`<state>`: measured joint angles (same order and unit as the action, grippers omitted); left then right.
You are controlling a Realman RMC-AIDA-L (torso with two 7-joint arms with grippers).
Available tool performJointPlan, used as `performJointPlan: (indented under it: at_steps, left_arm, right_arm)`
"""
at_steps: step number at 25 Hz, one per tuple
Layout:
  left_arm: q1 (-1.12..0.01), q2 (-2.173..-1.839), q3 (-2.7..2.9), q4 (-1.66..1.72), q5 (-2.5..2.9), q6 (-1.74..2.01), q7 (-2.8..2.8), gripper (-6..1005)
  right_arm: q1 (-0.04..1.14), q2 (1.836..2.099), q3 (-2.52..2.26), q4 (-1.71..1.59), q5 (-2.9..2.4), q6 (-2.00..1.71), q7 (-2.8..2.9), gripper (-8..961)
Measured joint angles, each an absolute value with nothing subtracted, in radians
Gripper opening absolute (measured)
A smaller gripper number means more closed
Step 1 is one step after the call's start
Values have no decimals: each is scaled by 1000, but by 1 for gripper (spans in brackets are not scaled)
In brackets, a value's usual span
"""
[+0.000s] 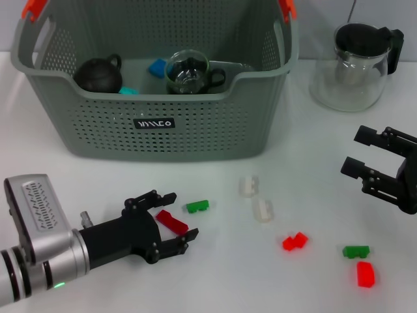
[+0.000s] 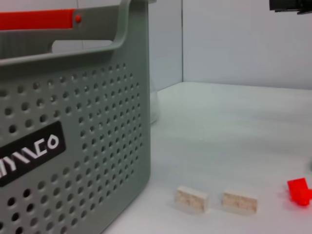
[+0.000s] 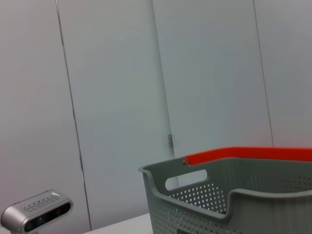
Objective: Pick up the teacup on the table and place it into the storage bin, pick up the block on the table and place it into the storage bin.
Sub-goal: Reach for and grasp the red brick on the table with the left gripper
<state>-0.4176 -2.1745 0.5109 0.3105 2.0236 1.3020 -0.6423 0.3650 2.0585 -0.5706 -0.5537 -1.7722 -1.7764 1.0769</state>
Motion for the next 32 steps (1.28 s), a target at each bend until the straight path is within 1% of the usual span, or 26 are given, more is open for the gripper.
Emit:
performJointPlan:
  at_steps: [11,24,32]
  left_arm:
    - [-407,-2171,504,320,2024,1280,-641,800]
    - [-417,-2175,511,311,2025,1262,-641,800]
    - [-375,-2172,500,362,2023,1294,-654,800]
  right_arm:
    - [365,2059,-571,-554,-1775,-1776,1077,684]
    - [364,2059,-571,-554,-1776,-1776,1077,684]
    - [362,2057,-571,-554,-1776,-1776,1077,686]
